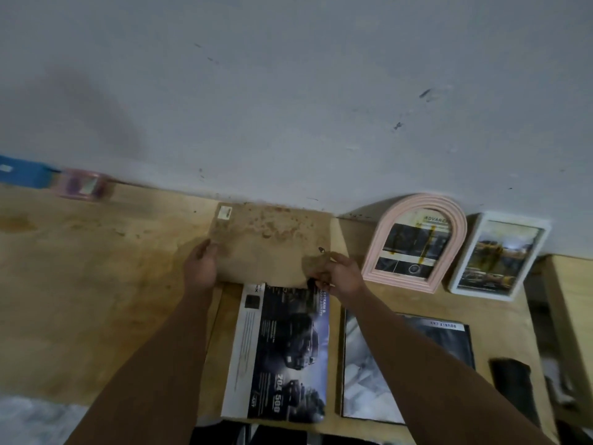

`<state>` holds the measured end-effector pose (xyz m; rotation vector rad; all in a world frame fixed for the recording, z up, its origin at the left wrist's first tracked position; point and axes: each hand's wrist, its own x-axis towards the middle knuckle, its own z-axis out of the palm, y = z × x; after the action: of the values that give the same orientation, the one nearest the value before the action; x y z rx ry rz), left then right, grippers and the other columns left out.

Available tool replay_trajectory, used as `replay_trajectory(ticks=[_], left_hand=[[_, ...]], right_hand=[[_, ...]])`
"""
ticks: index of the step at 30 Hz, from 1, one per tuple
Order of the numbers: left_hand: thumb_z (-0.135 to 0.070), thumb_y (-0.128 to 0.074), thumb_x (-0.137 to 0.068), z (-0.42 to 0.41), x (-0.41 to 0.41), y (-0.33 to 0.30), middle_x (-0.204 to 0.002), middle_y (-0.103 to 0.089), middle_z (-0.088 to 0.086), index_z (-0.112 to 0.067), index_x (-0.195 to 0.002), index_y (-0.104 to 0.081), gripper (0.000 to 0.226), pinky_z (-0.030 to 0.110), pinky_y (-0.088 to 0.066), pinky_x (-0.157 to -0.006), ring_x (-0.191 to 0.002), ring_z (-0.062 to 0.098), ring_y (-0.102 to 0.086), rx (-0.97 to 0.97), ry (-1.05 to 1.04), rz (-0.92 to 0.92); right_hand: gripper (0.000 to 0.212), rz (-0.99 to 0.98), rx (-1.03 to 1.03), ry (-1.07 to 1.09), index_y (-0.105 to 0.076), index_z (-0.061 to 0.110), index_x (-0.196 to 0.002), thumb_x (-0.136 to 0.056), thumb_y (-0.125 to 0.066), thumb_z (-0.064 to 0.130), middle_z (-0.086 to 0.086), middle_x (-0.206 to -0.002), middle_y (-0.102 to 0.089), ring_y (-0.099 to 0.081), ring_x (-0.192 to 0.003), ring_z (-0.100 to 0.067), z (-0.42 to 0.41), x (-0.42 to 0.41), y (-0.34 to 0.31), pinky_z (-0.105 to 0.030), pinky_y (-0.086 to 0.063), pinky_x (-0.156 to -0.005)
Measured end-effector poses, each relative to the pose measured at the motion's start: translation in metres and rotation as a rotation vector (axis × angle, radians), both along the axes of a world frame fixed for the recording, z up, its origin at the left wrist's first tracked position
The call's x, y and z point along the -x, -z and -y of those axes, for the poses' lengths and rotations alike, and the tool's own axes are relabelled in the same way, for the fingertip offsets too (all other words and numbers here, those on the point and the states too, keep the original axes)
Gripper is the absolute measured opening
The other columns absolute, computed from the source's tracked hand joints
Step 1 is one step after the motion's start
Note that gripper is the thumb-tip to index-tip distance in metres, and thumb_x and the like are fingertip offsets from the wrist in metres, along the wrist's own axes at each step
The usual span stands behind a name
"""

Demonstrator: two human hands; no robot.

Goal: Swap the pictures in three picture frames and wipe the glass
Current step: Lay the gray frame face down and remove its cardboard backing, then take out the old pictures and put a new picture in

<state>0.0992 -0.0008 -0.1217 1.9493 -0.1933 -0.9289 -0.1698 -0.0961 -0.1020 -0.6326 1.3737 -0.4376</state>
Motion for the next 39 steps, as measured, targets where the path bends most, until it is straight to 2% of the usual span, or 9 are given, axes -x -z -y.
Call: replay_trajectory(ticks=[4,6,9,15,19,25,31,35,39], left_hand=[[-0.050,-0.056,-0.096,0.011,0.001,0.005,-0.132,-0.064,0.004,-0.019,-0.135,-0.064,0.050,0.046,-0.050,-0.102,-0.118,0.028,-0.060,-0.057,0.147,0.149],[-0.065,-0.050,-0.084,0.011,0.006,0.006,-0.123,-0.066,0.003,-0.026,-0.124,-0.067,0.058,0.053,-0.052,-0.100,-0.112,0.031,-0.063,-0.189,0.266,0.288],[-0.065,-0.039,-0.077,0.008,0.023,0.010,-0.124,-0.063,0.008,-0.024,-0.120,-0.065,0.065,0.062,-0.049,-0.099,-0.120,0.040,-0.059,-0.392,0.303,0.448],[-0.033,-0.062,-0.093,-0.017,0.104,-0.010,-0.152,-0.043,0.003,-0.026,-0.131,-0.061,0.039,0.059,-0.029,-0.113,-0.143,0.032,-0.035,-0.298,0.530,0.578],[-0.033,-0.065,-0.092,-0.033,0.164,-0.003,-0.142,-0.054,0.009,-0.018,-0.125,-0.068,0.037,0.055,-0.040,-0.107,-0.136,0.036,-0.044,-0.206,0.769,0.694],[-0.030,-0.064,-0.098,-0.063,0.243,-0.010,-0.136,-0.055,0.005,-0.017,-0.135,-0.061,0.039,0.043,-0.050,-0.096,-0.121,0.030,-0.058,-0.164,0.996,0.424],[-0.040,-0.054,-0.085,-0.091,0.290,-0.010,-0.098,-0.068,0.004,-0.023,-0.113,-0.063,0.034,0.043,-0.057,-0.080,-0.088,0.024,-0.066,-0.288,0.991,0.338],[-0.037,-0.063,-0.096,-0.103,0.311,-0.010,-0.131,-0.068,0.005,-0.024,-0.145,-0.054,0.051,0.035,-0.051,-0.092,-0.118,0.027,-0.066,-0.308,0.936,0.297],[-0.033,-0.061,-0.099,-0.104,0.325,-0.007,-0.141,-0.062,0.011,-0.022,-0.150,-0.050,0.053,0.032,-0.045,-0.091,-0.123,0.031,-0.061,-0.328,0.893,0.300]], right_hand=[[0.023,0.169,0.008,0.189,-0.062,0.013,-0.110,-0.098,-0.056,-0.006,-0.010,-0.098,-0.073,-0.071,-0.080,-0.021,-0.010,0.007,-0.004,-0.027,-0.055,-0.058],[0.033,0.030,0.118,0.092,-0.064,0.014,-0.119,-0.096,-0.061,-0.008,-0.007,-0.100,-0.072,-0.069,-0.076,-0.018,-0.017,0.021,-0.003,-0.024,-0.054,-0.055],[0.032,-0.188,0.323,-0.117,-0.073,0.026,-0.101,-0.096,-0.064,-0.004,-0.001,-0.092,-0.076,-0.069,-0.073,-0.015,-0.038,0.055,-0.001,-0.031,-0.060,-0.065],[0.025,-0.607,0.441,-0.409,-0.068,0.028,-0.122,-0.099,-0.062,0.020,0.003,-0.114,-0.070,-0.065,-0.103,-0.014,-0.084,0.163,0.009,-0.034,-0.056,-0.092],[0.033,-0.873,0.582,-0.430,-0.066,0.030,-0.126,-0.095,-0.062,0.021,0.003,-0.122,-0.065,-0.062,-0.111,-0.018,-0.101,0.238,0.015,-0.039,-0.054,-0.093],[0.083,-1.102,0.411,-0.742,-0.028,0.031,-0.158,-0.089,-0.062,0.062,-0.008,-0.158,-0.028,-0.027,-0.147,-0.033,-0.106,0.317,0.015,-0.057,-0.032,-0.115],[0.125,-1.123,0.342,-0.903,0.005,0.020,-0.163,-0.075,-0.049,0.091,-0.013,-0.169,0.001,-0.003,-0.155,-0.041,-0.108,0.335,0.025,-0.062,-0.019,-0.121],[0.131,-1.105,0.367,-0.881,0.006,0.017,-0.162,-0.072,-0.052,0.092,-0.015,-0.170,0.002,-0.003,-0.155,-0.041,-0.109,0.340,0.033,-0.062,-0.020,-0.120],[0.134,-1.093,0.369,-0.846,0.009,0.014,-0.162,-0.073,-0.058,0.088,-0.015,-0.170,0.005,-0.004,-0.155,-0.042,-0.114,0.341,0.038,-0.061,-0.022,-0.119]])
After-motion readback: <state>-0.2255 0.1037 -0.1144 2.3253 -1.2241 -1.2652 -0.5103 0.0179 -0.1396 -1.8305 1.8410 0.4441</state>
